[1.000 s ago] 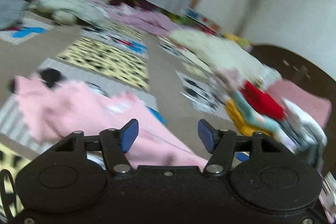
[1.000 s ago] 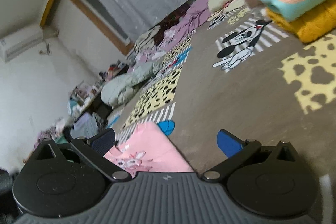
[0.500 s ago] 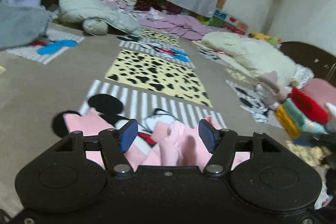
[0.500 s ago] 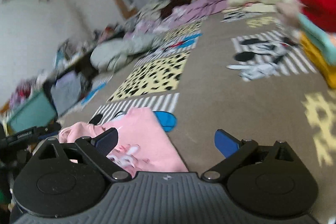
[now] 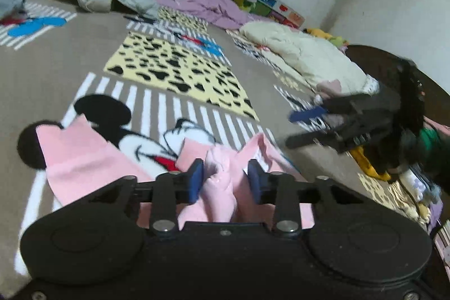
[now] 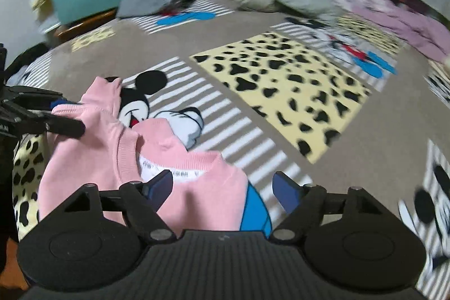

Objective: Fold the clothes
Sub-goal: 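Grasp the sweatshirt collar with the left gripper while the right gripper grasps the shoulder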

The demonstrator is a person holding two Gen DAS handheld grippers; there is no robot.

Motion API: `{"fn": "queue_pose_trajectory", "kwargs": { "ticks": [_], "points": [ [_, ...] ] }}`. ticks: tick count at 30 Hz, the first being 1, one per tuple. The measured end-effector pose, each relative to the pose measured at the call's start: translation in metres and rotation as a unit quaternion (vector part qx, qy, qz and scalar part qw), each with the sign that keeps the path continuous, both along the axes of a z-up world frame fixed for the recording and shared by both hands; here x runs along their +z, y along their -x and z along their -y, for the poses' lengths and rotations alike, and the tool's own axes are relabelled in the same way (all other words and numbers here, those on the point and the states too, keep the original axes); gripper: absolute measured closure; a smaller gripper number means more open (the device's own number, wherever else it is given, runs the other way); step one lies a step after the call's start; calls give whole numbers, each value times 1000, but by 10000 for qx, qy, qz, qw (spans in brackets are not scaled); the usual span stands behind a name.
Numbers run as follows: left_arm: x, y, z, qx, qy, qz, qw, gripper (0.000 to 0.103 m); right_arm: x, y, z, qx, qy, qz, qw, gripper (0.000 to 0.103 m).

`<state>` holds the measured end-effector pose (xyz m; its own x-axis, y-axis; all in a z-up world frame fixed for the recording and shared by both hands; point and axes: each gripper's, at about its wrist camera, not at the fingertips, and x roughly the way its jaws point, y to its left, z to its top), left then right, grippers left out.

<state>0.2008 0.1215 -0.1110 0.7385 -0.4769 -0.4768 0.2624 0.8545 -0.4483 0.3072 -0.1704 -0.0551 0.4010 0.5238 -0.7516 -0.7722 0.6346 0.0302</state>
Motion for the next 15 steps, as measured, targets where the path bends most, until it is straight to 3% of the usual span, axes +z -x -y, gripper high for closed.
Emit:
{"fn": "queue_pose_trajectory", "kwargs": {
  "ticks": [2,7,14,15],
  "points": [
    [-4,-1,-1,-119,-82,-70,9999,85,-2,-12,-10,297,24,-100,9995,25],
    [-18,0,-9,-295,-284,-323,9986,87,-26,-30,-35,977,446,-423,9933,44],
    [-30,5,-12,-385,-371,-439,9976,87,-40,-34,-44,1241,585,-406,9897,44],
    [-30,5,-13,-378,-364,-441,9976,87,-42,-35,-45,1248,626,-401,9894,38]
  ]
}}
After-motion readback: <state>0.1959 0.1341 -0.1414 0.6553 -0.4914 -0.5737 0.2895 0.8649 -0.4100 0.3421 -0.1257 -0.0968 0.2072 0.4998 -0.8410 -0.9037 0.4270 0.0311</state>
